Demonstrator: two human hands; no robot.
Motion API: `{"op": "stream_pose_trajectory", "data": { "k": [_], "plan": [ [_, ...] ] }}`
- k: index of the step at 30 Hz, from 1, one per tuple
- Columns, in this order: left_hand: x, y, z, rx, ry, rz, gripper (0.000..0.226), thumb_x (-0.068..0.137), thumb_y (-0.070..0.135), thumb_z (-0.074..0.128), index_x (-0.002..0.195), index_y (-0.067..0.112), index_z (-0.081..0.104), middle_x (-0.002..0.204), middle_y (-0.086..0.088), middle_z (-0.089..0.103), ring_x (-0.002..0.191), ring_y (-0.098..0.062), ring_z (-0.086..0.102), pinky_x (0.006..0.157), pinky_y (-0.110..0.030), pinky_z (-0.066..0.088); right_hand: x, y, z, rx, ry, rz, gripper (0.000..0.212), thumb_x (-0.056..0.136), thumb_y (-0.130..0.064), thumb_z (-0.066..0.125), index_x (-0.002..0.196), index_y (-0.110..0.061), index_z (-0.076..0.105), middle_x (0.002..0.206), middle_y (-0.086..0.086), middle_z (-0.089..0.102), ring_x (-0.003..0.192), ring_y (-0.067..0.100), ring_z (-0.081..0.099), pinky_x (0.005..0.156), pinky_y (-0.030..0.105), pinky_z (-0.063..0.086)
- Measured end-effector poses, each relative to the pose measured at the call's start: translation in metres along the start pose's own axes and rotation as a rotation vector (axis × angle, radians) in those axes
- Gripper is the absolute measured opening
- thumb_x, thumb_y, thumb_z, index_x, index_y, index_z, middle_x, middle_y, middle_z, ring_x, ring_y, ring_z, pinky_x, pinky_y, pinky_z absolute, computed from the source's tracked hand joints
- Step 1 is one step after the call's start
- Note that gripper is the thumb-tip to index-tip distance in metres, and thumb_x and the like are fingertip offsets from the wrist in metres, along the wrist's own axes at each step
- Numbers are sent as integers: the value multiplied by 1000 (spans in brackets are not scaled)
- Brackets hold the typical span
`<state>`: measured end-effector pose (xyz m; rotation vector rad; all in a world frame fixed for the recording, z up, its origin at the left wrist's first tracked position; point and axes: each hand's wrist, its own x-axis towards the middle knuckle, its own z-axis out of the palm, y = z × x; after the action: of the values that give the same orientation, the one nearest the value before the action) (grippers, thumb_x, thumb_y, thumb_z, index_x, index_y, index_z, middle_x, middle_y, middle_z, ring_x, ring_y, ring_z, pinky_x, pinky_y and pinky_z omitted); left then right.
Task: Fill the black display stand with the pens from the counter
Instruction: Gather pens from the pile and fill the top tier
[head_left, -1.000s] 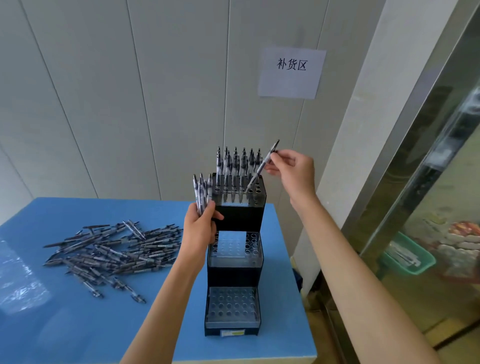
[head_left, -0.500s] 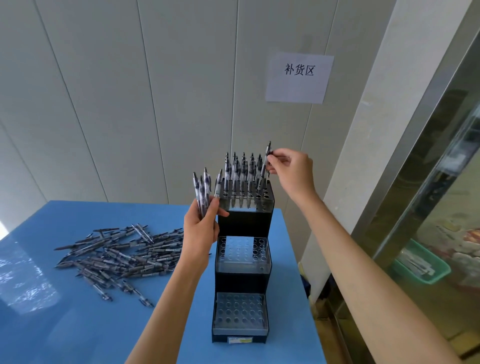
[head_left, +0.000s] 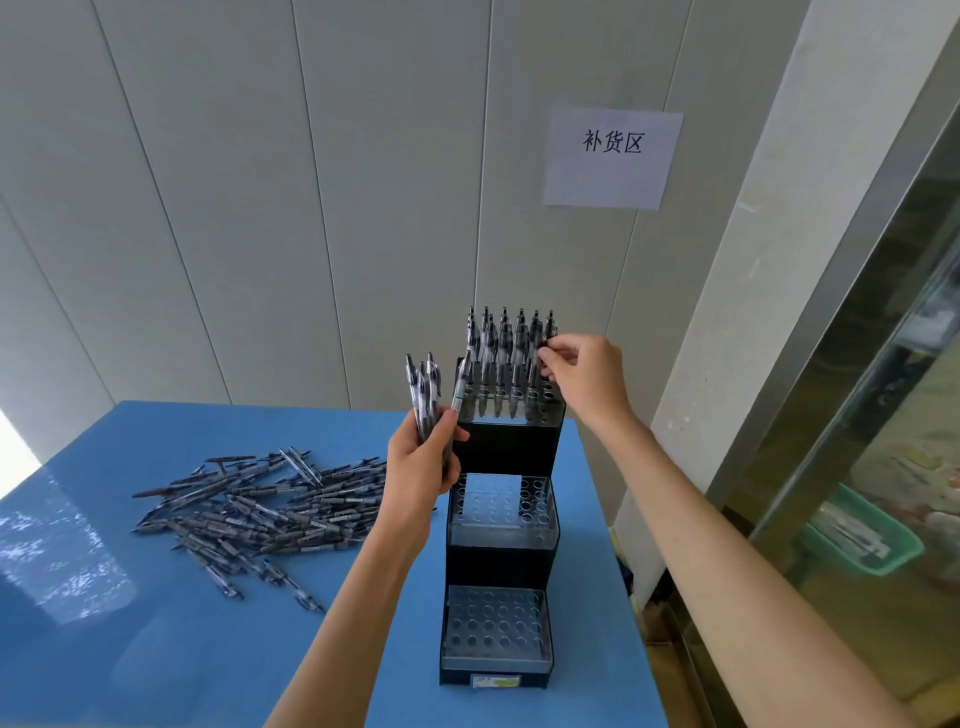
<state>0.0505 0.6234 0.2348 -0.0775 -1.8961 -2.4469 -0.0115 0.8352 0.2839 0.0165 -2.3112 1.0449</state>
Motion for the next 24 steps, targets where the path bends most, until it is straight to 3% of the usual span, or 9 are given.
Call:
{"op": "stream_pose_trajectory", "data": {
  "k": [6, 11, 14, 17, 21, 24],
  "plan": [
    [-1, 1, 6, -2, 9, 17, 24, 104, 23, 59, 109, 1, 63, 82, -1, 68, 47, -12, 45, 45, -23, 31, -3, 1, -4, 12, 3, 27, 12, 91, -14, 73, 99, -6, 77, 77, 0, 75, 62, 3, 69, 77, 30, 61],
    [0, 4, 10, -17, 31, 54, 14, 100, 22, 65, 101, 9, 70, 81, -6, 71, 52, -16, 50, 44, -20, 32, -14, -3, -17, 240, -38, 163, 9, 90, -13, 74, 95, -6, 76, 77, 6, 76, 70, 19, 74, 70, 30, 63],
    [1, 6, 16, -24, 29, 64, 12, 98, 21, 67, 100, 10, 72, 87, -10, 75, 52, -15, 50, 44, -19, 33, -22, -18, -22, 490, -178, 226, 12, 92, -11, 70, 100, -3, 75, 86, 11, 77, 82, 29, 75, 74, 29, 62],
    [1, 6, 24, -6, -28, 70, 15, 98, 23, 67, 105, 11, 72, 92, -10, 77, 51, -14, 52, 45, -20, 35, -27, -28, -22, 650, -344, 242, 18, 94, -12, 67, 110, -5, 72, 98, 11, 77, 92, 27, 74, 82, 32, 61],
    [-1, 5, 33, -4, -98, 53, 19, 102, 24, 61, 106, 7, 68, 92, -13, 77, 48, -15, 50, 42, -23, 28, -31, -29, -22, 806, -432, 281, 23, 95, -5, 63, 117, -3, 69, 104, 12, 75, 94, 24, 73, 80, 31, 61],
    [-3, 6, 36, -5, -109, 40, 20, 103, 24, 60, 107, 5, 66, 89, -12, 77, 46, -16, 50, 41, -24, 26, -32, -26, -23, 849, -446, 303, 22, 92, -2, 65, 114, 2, 69, 97, 14, 75, 88, 23, 73, 78, 30, 61]
  ]
}}
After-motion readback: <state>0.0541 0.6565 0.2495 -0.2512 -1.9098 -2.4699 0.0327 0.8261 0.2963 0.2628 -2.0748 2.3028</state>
